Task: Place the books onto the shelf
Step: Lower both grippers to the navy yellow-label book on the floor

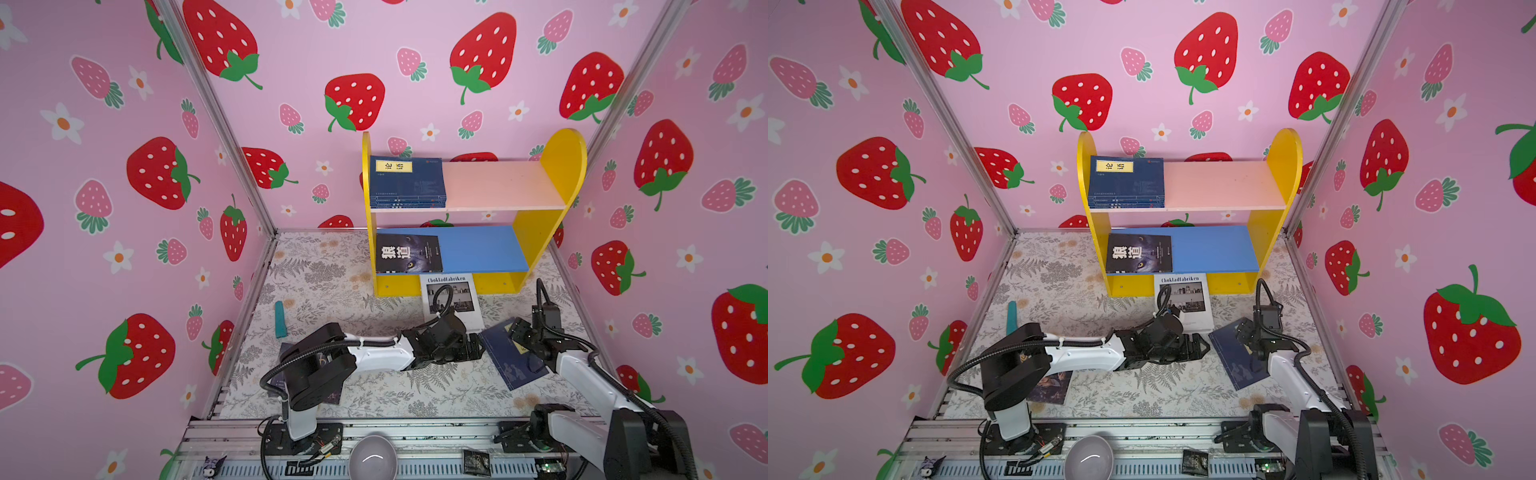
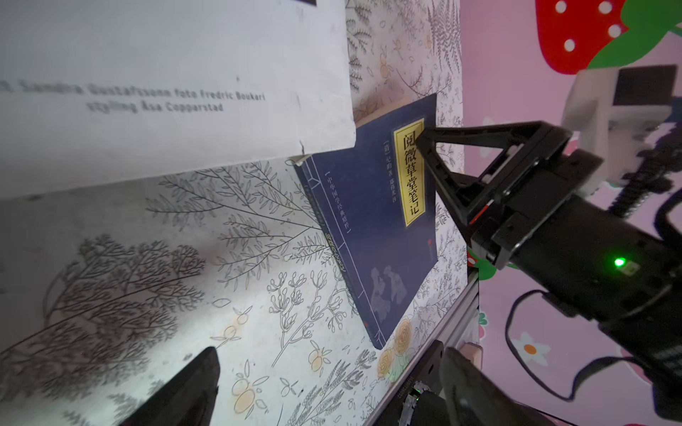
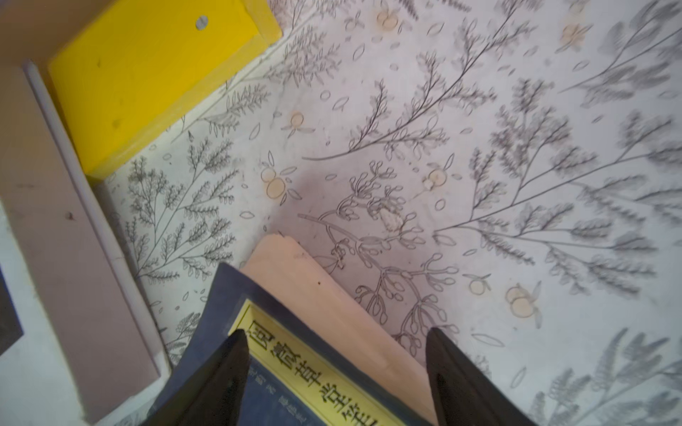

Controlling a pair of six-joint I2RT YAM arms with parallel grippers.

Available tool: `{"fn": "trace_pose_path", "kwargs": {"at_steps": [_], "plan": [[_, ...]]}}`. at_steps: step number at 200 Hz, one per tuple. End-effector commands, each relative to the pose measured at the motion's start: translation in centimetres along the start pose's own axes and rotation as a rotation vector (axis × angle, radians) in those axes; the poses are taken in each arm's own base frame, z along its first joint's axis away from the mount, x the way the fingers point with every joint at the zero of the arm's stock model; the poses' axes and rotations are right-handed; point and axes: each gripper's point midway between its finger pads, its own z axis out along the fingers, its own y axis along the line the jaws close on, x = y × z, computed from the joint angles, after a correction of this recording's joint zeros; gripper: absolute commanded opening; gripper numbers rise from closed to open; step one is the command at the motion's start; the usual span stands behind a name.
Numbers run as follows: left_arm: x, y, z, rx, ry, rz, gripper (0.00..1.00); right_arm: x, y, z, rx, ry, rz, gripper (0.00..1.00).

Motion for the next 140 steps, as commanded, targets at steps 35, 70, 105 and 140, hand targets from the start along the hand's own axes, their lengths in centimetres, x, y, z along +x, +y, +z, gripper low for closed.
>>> {"fn": "trace_pose_path", "kwargs": {"at_steps": [35,70,105,140], "plan": [[0.3,0.0,1.2,0.012,-0.012,-0.128,0.94,2.1,0.4,0.6,-0.076,0.029,0.029,0.72],[0.4,0.5,1.6,-0.018,-0.004,-0.141,0.94,3.0,0.2,1.1,-0.081,0.058,0.034,0.7],[0.5,2.0,2.8,-0.061,0.005,-0.192,0.93,4.1,0.6,1.3,-0.111,0.094,0.033,0.65],[0.3,2.2,3.7,-0.084,0.005,-0.207,0.93,5.1,1.2,1.1,-0.159,0.13,0.036,0.61]]}}
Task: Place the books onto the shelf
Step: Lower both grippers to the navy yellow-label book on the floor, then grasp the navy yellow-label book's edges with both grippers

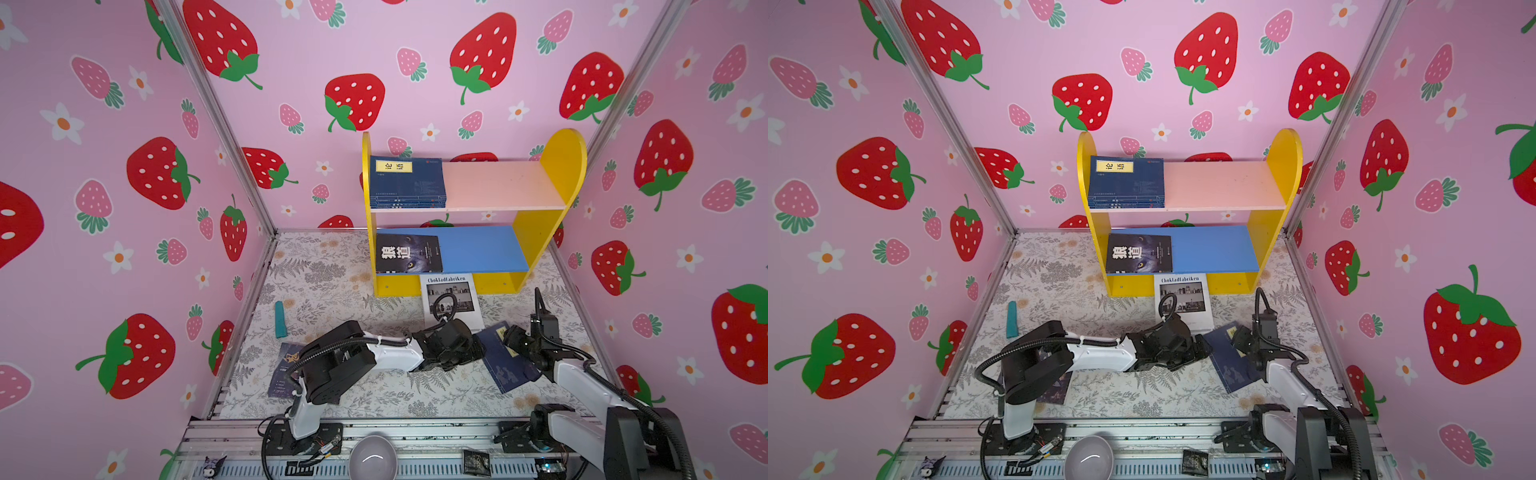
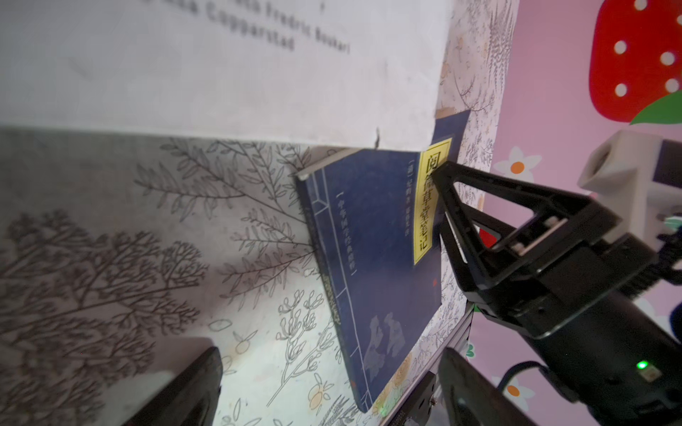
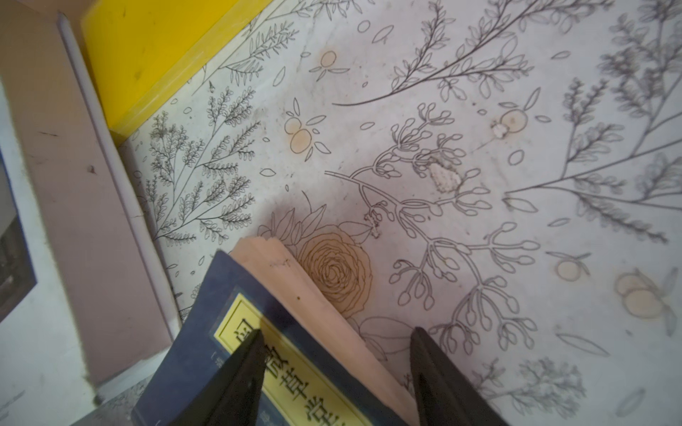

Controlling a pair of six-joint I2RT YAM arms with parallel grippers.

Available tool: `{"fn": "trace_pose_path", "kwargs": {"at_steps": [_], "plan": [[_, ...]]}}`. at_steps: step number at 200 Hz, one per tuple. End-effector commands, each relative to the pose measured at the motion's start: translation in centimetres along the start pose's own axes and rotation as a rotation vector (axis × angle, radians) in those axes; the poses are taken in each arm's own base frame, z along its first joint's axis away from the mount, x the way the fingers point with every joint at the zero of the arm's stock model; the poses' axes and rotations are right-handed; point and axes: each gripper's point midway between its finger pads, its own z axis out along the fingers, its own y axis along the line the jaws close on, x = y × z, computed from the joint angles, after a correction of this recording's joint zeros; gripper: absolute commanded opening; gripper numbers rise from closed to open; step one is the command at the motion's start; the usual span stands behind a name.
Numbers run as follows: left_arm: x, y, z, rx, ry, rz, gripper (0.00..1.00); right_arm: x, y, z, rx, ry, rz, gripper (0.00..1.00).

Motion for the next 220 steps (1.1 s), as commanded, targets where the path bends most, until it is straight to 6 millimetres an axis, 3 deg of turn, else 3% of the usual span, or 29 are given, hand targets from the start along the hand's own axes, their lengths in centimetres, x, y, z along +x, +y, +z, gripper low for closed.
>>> {"fn": "trace_pose_path", "kwargs": {"at_steps": [1,71,119,165,186,220], "plan": [[-0.3,1.1,0.9,-0.056,-0.01,-0.04,0.93,2.9,-0.2,0.2,-0.027,0.101,0.023,0.61],[-0.3,1.8,3.0,-0.037,0.023,-0.125,0.91,6.5,1.2,-0.4,-0.098,0.195,0.02,0.6],[-1.6,-0.6,1.8,0.163,-0.034,-0.138,0.85,7.5,2.4,-0.8,-0.143,0.217,0.022,0.59],[-1.5,-4.3,0.5,0.371,-0.028,-0.097,0.66,8.0,2.4,-0.6,-0.141,0.234,0.016,0.59],[-1.4,-4.8,-0.1,0.416,-0.031,-0.101,0.55,7.9,2.4,-0.5,-0.139,0.235,0.014,0.59],[-0.9,-4.9,-0.7,0.406,-0.027,-0.094,0.44,7.1,2.9,-0.6,-0.14,0.22,0.006,0.59]]}}
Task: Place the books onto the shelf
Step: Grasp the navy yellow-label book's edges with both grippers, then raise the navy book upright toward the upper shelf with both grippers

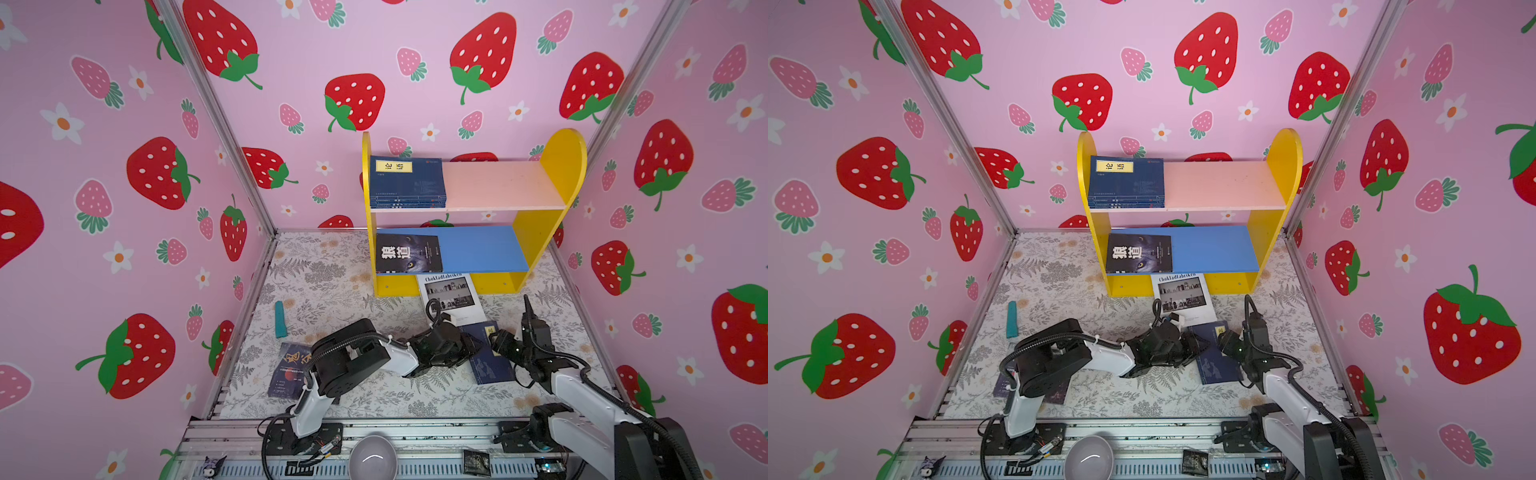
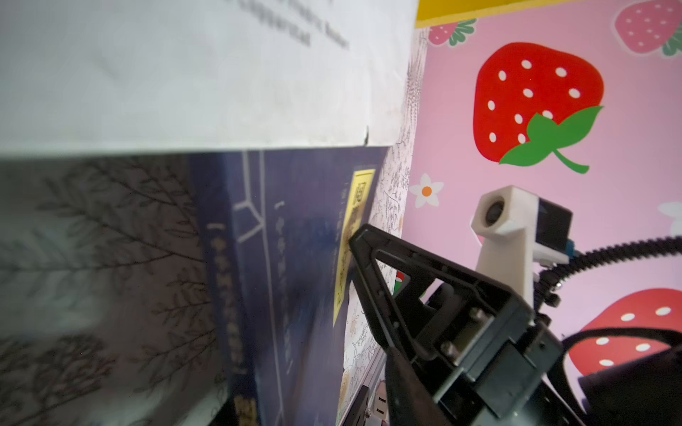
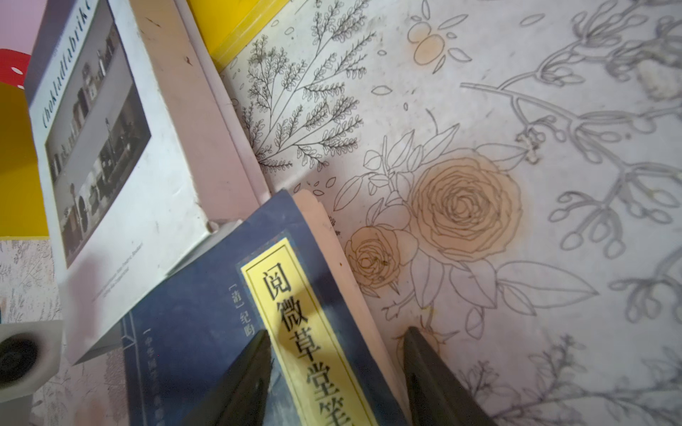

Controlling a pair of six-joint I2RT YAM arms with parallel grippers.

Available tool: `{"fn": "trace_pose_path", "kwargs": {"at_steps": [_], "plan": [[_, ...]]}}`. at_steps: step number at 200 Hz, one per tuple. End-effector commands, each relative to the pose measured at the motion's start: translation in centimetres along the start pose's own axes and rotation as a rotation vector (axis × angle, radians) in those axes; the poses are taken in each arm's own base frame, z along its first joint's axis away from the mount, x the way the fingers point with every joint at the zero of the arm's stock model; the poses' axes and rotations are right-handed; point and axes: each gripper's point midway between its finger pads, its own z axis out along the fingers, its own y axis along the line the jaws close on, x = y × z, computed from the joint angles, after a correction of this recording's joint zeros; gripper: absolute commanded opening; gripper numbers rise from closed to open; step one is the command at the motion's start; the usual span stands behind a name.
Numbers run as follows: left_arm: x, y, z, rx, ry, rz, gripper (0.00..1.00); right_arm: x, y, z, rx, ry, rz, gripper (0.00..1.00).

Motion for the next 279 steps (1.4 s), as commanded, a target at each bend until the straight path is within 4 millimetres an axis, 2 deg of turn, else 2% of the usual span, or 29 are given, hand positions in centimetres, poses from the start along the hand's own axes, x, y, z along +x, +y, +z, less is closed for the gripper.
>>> {"fn": "trace_pose_path", "kwargs": {"at_steps": [1,45,75,82,88,122,137,154,167,195,213,233,262,266,269,279], "plan": [[0.5,-3.3,-0.6,0.106,0.009,0.013,0.44,3.5,-1.5,0.0,0.055,0.142,0.037,0.59],[1.2,-2.4,-1.1,0.008,0.033,0.013,0.22,1.4,-0.6,-0.7,0.062,0.092,0.018,0.6],[1.6,-2.5,-1.7,-0.016,0.039,0.018,0.07,-0.6,0.3,-1.7,0.069,0.043,-0.001,0.61],[1.7,-2.6,-1.8,-0.021,0.045,0.018,0.07,-1.1,0.5,-1.9,0.07,0.032,-0.001,0.61],[2.0,-2.7,-1.9,-0.022,0.055,0.021,0.0,-1.5,0.8,-2.1,0.065,0.022,-0.002,0.62],[2.5,-5.0,-2.8,0.026,0.084,0.066,0.0,-4.6,2.0,-3.9,0.078,-0.057,-0.015,0.64],[3.0,-6.6,-3.4,0.043,0.105,0.115,0.0,-7.2,3.5,-5.9,0.057,-0.138,-0.026,0.66],[3.5,-9.2,-4.6,0.082,0.133,0.188,0.0,-10.1,5.3,-8.3,0.031,-0.213,-0.04,0.69],[3.7,-11.9,-6.2,0.129,0.138,0.263,0.0,-12.6,7.2,-10.8,-0.011,-0.285,-0.058,0.72],[2.6,-17.0,-10.9,0.137,0.072,0.463,0.0,-17.9,12.5,-18.3,-0.141,-0.486,-0.123,0.85],[0.5,-20.6,-14.3,0.154,-0.006,0.563,0.0,-20.5,15.8,-23.2,-0.235,-0.608,-0.17,0.95],[-3.1,-24.8,-18.0,0.213,-0.09,0.606,0.0,-22.9,19.1,-27.4,-0.341,-0.716,-0.202,0.98],[-8.7,-31.4,-24.4,0.331,-0.24,0.665,0.0,-25.3,23.2,-30.2,-0.479,-0.771,-0.251,0.99],[-9.3,-32.1,-25.3,0.338,-0.267,0.681,0.0,-25.5,23.9,-31.0,-0.509,-0.788,-0.262,0.99],[-9.6,-32.7,-25.9,0.345,-0.284,0.697,0.0,-25.9,24.4,-30.4,-0.519,-0.776,-0.273,0.99],[-10.8,-34.7,-28.4,0.352,-0.361,0.758,0.0,-26.2,26.2,-31.5,-0.593,-0.8,-0.326,0.98]]}}
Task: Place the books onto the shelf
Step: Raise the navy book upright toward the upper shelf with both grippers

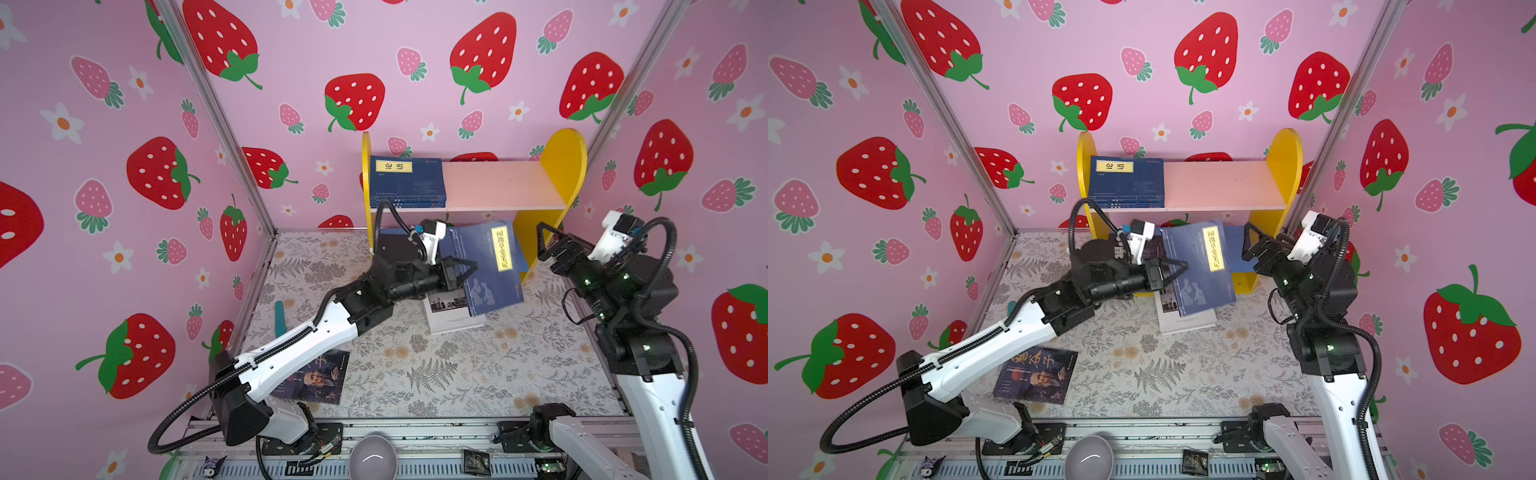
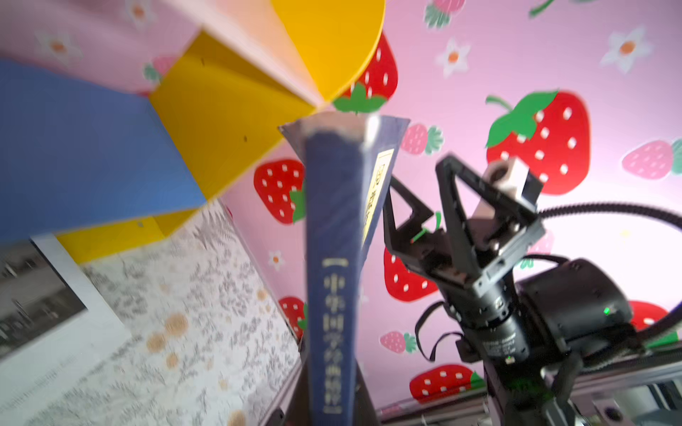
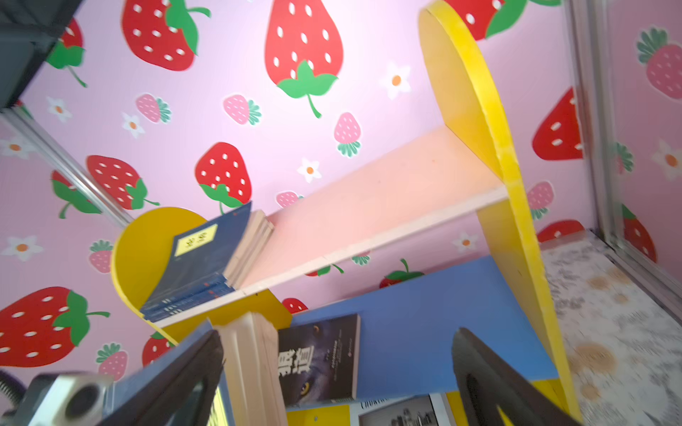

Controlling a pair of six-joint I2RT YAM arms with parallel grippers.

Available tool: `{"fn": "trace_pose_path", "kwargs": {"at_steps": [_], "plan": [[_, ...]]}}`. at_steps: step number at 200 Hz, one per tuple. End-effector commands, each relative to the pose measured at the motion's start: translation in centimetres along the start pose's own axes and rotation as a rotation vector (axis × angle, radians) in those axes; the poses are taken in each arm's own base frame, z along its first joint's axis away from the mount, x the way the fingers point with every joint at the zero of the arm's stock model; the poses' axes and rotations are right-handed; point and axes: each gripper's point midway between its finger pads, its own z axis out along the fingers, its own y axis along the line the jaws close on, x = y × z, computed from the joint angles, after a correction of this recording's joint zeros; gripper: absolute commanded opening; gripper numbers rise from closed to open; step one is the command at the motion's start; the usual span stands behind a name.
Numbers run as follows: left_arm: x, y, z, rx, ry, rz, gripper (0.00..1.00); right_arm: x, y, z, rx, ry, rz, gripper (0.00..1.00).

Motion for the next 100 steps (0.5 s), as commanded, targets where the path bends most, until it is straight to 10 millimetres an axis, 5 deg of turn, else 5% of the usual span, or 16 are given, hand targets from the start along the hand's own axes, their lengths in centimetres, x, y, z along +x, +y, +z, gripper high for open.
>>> {"fn": "trace_pose_path", "kwargs": {"at_steps": [1,37,70,100], "plan": [[-5.2,-3.8,-3.1,0.03,-0.096,0.179,0.0,-1.8,3.4,1.8,-0.174,-0.034,-0.047,0.98],[-12.2,-6.7,-8.3,-0.08,-0.379,0.395,0.0,-4.5,8.2,1.2,-0.43,-0.114,-0.019,1.0],[-16.5,-7.6,-10.4,-0.094,-0.55,0.4,0.0,-4.1,10.8,1.2,-0.622,-0.112,0.072,1.0],[-19.7,-7.5,-11.8,-0.065,-0.687,0.351,0.0,-1.5,14.6,2.2,-0.798,-0.027,0.139,1.0]]}}
